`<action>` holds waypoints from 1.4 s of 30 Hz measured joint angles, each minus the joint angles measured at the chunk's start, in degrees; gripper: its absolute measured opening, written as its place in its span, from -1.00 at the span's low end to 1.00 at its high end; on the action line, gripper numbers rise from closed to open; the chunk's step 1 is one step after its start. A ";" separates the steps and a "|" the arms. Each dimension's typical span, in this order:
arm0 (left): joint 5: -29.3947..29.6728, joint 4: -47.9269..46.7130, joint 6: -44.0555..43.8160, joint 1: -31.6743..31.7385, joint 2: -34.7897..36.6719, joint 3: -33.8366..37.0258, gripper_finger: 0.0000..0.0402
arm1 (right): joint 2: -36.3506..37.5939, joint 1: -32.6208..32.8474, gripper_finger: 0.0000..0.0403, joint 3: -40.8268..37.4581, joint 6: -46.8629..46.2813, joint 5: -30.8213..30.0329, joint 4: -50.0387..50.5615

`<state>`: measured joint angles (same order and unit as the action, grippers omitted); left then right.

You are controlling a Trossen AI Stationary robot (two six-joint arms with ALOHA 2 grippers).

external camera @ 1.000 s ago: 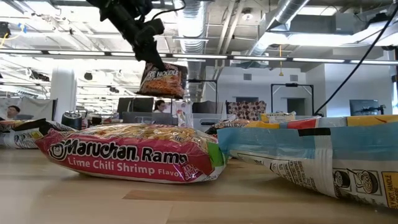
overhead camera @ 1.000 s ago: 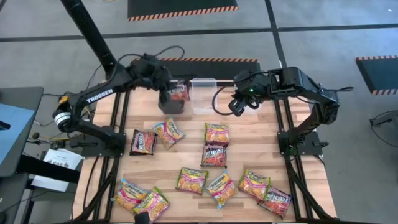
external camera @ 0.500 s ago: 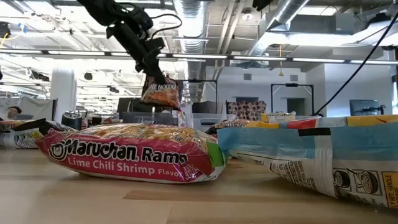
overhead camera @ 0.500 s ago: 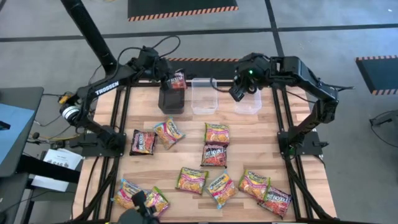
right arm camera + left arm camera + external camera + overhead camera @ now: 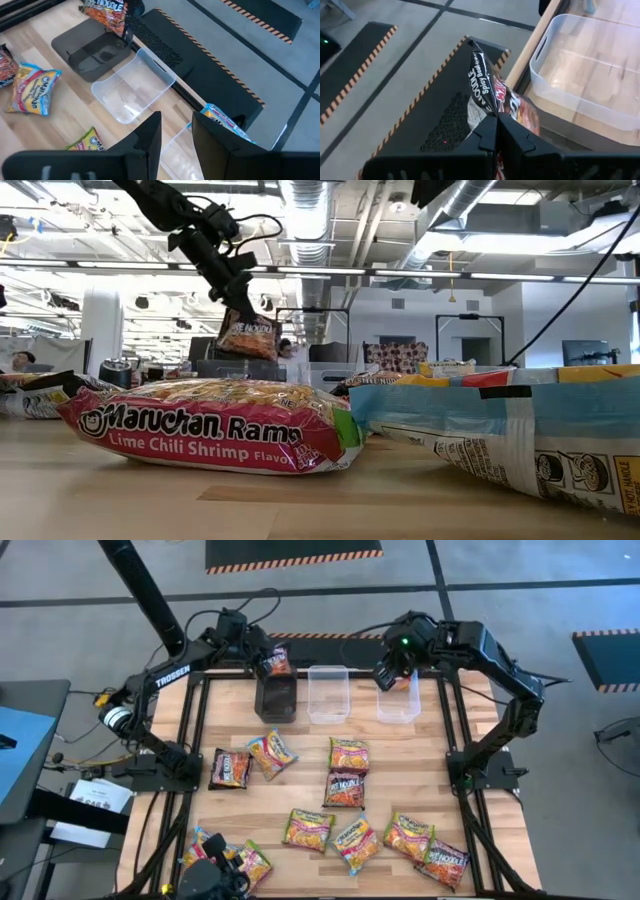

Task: Sort Maruchan noodles
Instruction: Put the black noodle pack into the black bin, then put the green noodle pack into the left transparent bin

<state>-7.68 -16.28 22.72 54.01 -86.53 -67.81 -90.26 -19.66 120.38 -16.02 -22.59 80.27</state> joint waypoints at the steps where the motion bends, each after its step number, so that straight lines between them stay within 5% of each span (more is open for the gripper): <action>1: -0.02 0.37 0.12 0.00 -0.21 0.00 -1.00 | 0.00 -0.21 -0.34 0.00 0.03 0.00 0.00; 33: -1.88 7.16 -9.94 -1.22 -4.99 -0.14 -1.00 | 0.00 -2.25 -0.34 -0.02 3.09 0.13 0.17; 42: -6.00 -0.86 -14.30 -2.34 -4.93 -9.81 -1.00 | 0.00 -2.02 -0.34 -0.01 8.40 0.15 0.29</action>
<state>-13.68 -17.15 8.41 51.67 -91.46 -77.62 -90.26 -21.68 120.37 -7.63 -22.44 80.56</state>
